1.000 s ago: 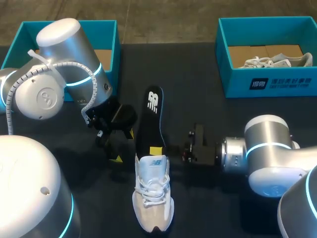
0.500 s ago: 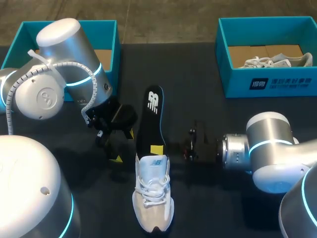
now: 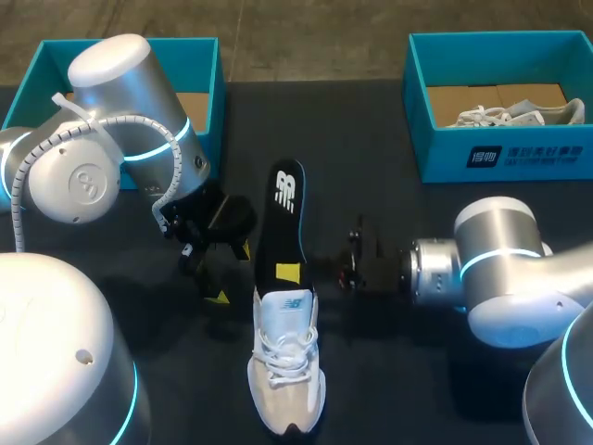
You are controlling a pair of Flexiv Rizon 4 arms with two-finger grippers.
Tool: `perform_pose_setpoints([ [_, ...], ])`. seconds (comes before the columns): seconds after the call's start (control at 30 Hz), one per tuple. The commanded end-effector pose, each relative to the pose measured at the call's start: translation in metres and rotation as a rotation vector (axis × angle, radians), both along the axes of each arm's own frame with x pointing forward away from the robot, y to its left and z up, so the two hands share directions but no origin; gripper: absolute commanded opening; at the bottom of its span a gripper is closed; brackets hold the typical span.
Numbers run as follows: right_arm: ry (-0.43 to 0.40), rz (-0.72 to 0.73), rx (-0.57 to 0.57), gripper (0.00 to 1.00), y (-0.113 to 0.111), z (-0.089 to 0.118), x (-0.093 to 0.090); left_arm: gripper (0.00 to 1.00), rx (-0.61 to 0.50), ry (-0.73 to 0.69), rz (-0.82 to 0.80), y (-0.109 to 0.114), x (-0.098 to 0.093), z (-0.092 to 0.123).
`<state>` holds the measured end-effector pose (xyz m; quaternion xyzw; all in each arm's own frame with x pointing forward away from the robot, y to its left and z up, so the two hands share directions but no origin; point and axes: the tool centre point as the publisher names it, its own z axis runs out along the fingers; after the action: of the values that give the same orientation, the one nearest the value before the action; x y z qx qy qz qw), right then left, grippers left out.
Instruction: Take the shoe out of the shoebox, open the shoe tongue, remove and reinsert the insole, then place the shoe into the shoebox
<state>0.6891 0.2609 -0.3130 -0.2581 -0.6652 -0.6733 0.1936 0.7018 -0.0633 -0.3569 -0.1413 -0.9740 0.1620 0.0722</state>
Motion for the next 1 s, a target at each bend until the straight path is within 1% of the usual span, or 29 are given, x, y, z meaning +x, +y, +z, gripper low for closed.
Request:
perform_pose_setpoints([
  [0.03, -0.004, -0.015, -0.010, 0.31, 0.006, 0.001, 0.000, 1.00, 0.000, -0.003, 0.002, 0.000, -0.001, -0.001],
  [0.1, -0.004, -0.018, -0.009, 0.29, 0.006, 0.001, 0.001, 1.00, 0.000, -0.003, 0.002, 0.000, -0.001, -0.001],
  [0.13, -0.004, -0.021, -0.010, 0.24, 0.006, 0.001, 0.002, 1.00, 0.000, -0.003, 0.002, 0.000, -0.001, -0.001],
  [0.27, 0.004, -0.040, -0.001, 0.22, 0.005, 0.000, 0.005, 1.00, 0.000, -0.003, 0.002, 0.000, -0.001, -0.001],
  [0.3, 0.004, -0.047, 0.001, 0.17, 0.004, 0.000, 0.005, 1.00, 0.000, -0.003, 0.002, 0.000, -0.001, -0.001],
  [0.33, 0.004, -0.052, 0.001, 0.15, 0.004, 0.000, 0.005, 1.00, 0.000, -0.003, 0.002, 0.000, -0.001, -0.001],
  [0.4, 0.008, -0.054, 0.004, 0.00, 0.004, -0.001, 0.006, 1.00, 0.000, -0.003, 0.002, 0.000, -0.001, -0.001],
  [0.73, 0.042, -0.048, -0.020, 0.00, 0.003, -0.013, 0.005, 1.00, 0.000, -0.003, 0.002, 0.000, -0.001, -0.001],
  [1.0, 0.068, -0.055, -0.027, 0.00, -0.002, -0.025, -0.002, 1.00, 0.000, -0.003, 0.002, 0.000, -0.001, -0.001],
])
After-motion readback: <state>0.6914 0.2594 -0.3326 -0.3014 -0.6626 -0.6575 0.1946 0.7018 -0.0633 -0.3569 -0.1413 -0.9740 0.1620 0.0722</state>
